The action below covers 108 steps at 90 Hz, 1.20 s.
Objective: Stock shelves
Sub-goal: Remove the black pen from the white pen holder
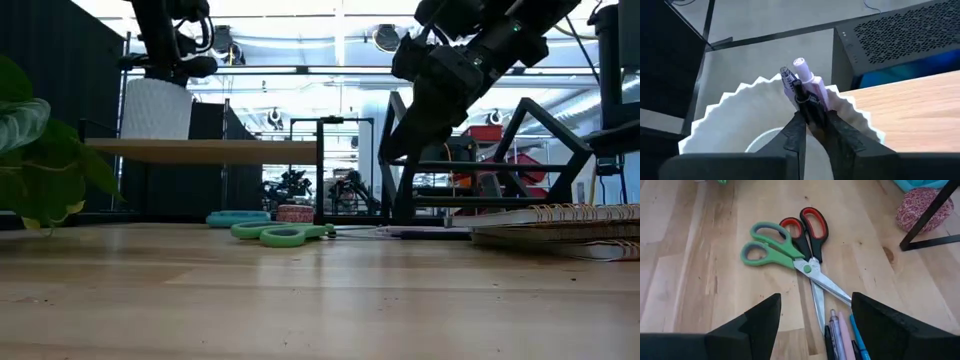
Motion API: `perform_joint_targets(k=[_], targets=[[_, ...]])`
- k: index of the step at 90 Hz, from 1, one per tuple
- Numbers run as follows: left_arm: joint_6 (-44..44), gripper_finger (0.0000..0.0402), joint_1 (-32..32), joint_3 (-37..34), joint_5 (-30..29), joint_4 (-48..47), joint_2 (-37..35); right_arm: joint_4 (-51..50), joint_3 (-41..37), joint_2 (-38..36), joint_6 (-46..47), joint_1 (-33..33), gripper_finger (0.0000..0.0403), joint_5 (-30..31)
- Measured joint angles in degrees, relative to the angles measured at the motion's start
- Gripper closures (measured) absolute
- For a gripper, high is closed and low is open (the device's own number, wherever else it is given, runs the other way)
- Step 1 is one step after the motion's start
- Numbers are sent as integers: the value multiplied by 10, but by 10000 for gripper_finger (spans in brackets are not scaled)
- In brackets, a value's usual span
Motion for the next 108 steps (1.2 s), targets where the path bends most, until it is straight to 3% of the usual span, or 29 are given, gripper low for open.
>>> perform_joint_targets(k=[29,47,108], targets=[[4,369,-39,-1,28,-12,-5,0,0,0,6,2,177,0],[4,397,-59,-4,37,-9,-30,0,0,0,5,1,177,0],[20,401,-61,-1,31,8,-128,0,0,0,5,1,177,0]])
